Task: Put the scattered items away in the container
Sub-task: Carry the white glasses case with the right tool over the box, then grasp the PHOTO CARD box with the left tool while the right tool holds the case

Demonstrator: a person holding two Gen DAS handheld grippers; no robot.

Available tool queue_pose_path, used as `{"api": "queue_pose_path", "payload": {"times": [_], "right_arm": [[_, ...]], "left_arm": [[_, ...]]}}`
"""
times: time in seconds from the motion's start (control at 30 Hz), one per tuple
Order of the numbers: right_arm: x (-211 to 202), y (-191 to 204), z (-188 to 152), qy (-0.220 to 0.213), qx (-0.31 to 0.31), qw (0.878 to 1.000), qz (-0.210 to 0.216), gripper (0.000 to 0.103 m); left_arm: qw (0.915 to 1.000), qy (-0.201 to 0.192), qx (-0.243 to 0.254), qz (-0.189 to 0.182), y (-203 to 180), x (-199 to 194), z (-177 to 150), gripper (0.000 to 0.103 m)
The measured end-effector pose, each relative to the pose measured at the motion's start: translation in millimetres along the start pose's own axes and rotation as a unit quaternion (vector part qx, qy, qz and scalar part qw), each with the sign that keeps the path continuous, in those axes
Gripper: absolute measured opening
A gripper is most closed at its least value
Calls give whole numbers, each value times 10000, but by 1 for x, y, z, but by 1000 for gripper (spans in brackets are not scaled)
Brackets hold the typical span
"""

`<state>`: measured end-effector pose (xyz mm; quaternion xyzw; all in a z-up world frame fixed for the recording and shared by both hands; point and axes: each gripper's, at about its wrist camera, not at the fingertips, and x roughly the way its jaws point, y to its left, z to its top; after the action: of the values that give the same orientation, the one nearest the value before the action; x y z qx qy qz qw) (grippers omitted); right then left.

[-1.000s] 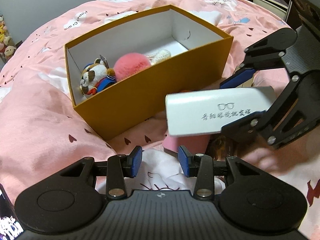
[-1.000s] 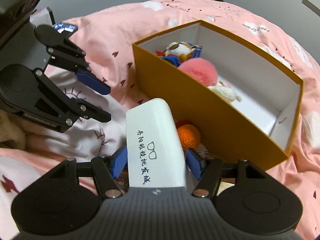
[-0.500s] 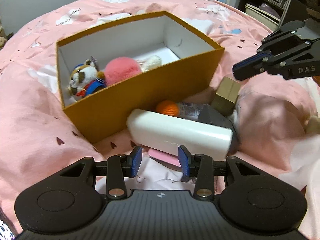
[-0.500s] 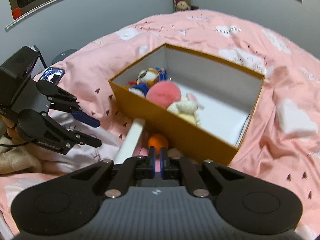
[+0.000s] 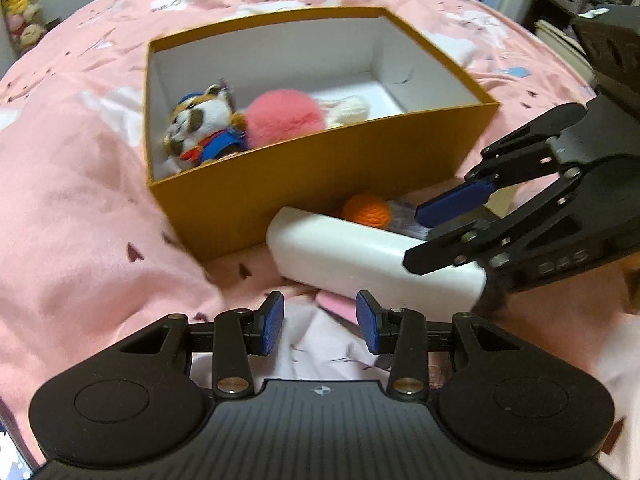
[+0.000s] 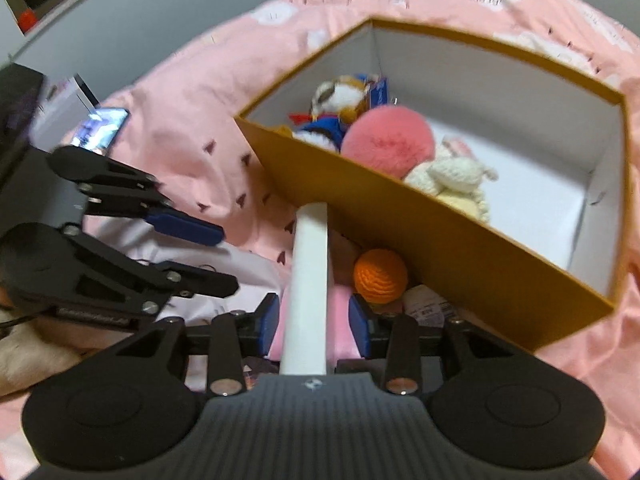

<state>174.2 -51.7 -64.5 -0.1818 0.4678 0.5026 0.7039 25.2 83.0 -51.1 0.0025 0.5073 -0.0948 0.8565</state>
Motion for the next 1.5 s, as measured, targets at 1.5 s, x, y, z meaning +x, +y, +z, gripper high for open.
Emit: {"api": "queue_pose_path", "payload": {"times": [1.5], "right_arm": [[-93,-26,-59,-1226,906,9859,-686,31]], "left_arm": [[9590,1311,2500,-271,-123,76,-15,46]]}}
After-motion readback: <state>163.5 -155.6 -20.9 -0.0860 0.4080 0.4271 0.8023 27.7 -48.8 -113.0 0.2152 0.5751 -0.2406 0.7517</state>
